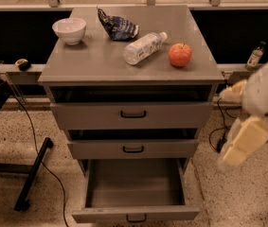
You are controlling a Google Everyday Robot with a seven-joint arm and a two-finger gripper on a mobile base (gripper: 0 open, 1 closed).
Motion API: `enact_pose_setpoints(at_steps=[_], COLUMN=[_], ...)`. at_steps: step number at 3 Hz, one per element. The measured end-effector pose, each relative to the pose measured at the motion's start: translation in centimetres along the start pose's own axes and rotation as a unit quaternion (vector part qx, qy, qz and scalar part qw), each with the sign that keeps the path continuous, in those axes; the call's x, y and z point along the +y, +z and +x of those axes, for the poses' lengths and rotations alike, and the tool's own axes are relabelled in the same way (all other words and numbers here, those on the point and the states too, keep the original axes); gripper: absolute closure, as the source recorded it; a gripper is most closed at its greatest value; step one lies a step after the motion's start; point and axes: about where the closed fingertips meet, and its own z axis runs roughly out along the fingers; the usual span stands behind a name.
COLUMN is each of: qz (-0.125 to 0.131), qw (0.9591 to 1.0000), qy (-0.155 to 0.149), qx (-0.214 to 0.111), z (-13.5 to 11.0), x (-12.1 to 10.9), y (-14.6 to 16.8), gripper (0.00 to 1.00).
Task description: Close bottom drawer
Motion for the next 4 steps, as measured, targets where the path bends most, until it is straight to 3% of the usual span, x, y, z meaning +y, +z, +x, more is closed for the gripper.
enact_pose_setpoints(at_steps=[1, 2, 3, 4], qz=[-0.008, -0.009, -0.033, -0.045], qw=[0.998, 0.9986, 0.9964, 0.9919], qy=[0.051, 0.046, 0.049, 0.063], qx=[-0.036, -0.023, -0.061, -0.1], z=[1.8, 1.3, 2.4, 4.2], x=[1.9, 2.0, 2.9, 5.0], y=[1.7, 1.8, 6.2, 13.1], gripper=[0.0, 0.0, 0.0, 0.0])
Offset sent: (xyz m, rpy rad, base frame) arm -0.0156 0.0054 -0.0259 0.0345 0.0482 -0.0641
